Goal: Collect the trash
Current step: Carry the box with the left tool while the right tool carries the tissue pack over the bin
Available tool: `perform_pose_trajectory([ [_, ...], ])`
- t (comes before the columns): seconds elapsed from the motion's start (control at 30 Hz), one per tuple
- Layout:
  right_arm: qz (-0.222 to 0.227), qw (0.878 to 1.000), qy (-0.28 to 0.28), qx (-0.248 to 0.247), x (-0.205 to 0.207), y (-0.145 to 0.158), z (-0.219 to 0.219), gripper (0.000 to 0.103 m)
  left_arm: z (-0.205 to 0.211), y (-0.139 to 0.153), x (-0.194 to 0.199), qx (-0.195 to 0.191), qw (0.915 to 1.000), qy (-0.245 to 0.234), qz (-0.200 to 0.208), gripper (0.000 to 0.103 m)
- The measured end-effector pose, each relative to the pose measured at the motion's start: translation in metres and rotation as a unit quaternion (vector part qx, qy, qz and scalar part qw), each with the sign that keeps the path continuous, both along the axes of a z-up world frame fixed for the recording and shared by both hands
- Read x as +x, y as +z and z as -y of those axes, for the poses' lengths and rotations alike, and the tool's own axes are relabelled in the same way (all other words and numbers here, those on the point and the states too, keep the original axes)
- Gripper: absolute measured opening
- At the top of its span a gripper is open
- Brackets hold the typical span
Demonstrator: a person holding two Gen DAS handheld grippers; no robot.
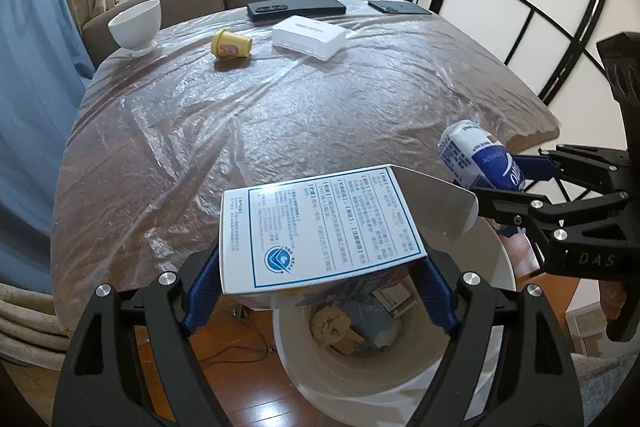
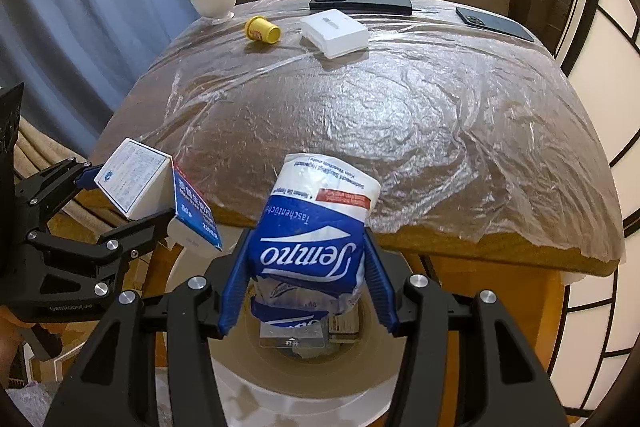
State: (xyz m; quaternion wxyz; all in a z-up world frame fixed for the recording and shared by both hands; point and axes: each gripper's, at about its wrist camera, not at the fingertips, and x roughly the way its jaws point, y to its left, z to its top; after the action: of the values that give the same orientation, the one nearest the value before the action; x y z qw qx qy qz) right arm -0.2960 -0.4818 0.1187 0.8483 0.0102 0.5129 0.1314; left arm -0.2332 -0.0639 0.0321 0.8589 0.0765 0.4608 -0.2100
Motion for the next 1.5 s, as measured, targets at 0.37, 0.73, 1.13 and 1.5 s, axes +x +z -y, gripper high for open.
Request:
perform_pose_trajectory([
  [0.37,-0.018,1.0,-0.004,-0.009,-0.014,-0.007,0.008,0.052,0.01,-0.01,-0.019,0.017,0.9989,-0.041,-0.015,0.083],
  [0.73,-0.04,0.999,-0.004,-0.008,-0.024,-0.013,0.012,0.052,0.024,-0.01,-0.039,0.033,0.9954,-0.089,-0.011,0.083],
  [1.13,-0.062,0.998,0.008,-0.009,-0.033,-0.025,0.01,0.052,0.033,-0.029,-0.048,0.036,0.9934,-0.1,-0.043,0.083],
  [1.5,-0.08,0.996,0.019,-0.024,-0.037,-0.049,0.005,0.052,0.032,-0.06,-0.042,0.047,0.993,-0.08,-0.074,0.083],
])
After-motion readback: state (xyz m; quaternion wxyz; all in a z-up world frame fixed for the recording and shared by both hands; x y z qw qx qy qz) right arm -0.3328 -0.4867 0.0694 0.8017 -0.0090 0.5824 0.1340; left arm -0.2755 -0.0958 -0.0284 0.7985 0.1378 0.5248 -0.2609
